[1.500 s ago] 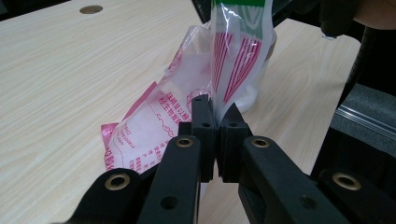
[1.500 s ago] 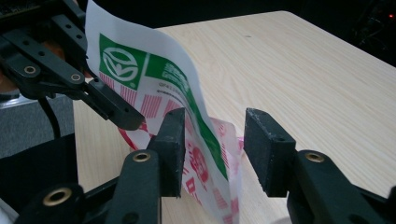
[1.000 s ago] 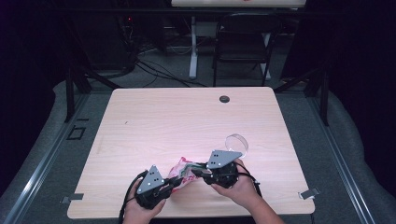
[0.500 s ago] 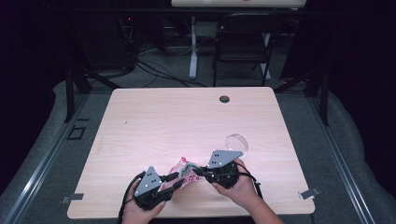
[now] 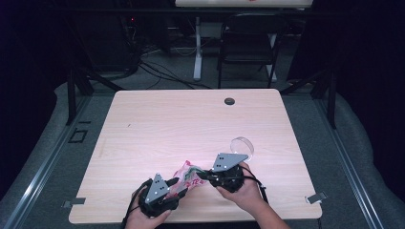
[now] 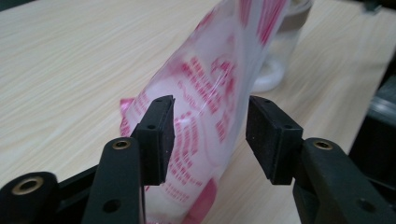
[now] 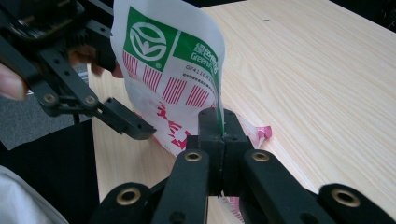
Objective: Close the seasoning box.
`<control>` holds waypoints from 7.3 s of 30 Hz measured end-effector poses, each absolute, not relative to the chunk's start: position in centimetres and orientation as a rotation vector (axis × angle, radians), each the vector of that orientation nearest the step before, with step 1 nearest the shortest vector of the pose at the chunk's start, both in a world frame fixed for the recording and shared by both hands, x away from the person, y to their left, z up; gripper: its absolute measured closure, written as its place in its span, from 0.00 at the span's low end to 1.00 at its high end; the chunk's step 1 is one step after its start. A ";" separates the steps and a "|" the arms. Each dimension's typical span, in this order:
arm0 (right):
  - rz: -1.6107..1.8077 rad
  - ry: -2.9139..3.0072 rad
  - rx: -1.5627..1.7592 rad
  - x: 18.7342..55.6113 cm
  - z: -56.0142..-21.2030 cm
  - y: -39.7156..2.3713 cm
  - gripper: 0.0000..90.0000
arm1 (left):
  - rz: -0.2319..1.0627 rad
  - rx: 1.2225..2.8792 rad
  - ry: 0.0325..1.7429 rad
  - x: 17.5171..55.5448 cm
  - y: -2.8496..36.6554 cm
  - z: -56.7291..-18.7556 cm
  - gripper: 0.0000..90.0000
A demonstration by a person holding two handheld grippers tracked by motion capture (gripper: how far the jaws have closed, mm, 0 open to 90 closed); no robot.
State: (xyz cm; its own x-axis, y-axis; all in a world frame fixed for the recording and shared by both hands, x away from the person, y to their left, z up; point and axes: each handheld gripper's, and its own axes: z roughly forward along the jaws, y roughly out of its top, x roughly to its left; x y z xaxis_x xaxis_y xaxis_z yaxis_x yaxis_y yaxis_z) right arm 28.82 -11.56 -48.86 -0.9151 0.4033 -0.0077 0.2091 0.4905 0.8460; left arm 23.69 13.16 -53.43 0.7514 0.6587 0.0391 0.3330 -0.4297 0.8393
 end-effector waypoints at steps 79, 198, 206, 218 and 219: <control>1.418 2.512 0.516 28.5 -49.1 -11.8 1.00 | 0.444 2.164 0.963 27.6 11.6 -58.8 0.36; 1.349 2.412 0.315 27.8 -46.2 -13.5 0.95 | 0.940 2.347 0.663 30.2 9.5 -52.6 0.67; 1.366 2.434 0.346 27.8 -46.3 -13.8 1.00 | 0.963 2.349 0.652 30.3 9.4 -52.4 0.67; 1.393 2.447 0.392 28.0 -46.4 -14.4 1.00 | 1.017 2.357 0.618 30.3 9.1 -52.1 0.67; 1.397 2.450 0.396 28.0 -46.4 -14.4 1.00 | 1.028 2.358 0.607 30.3 9.0 -52.1 0.67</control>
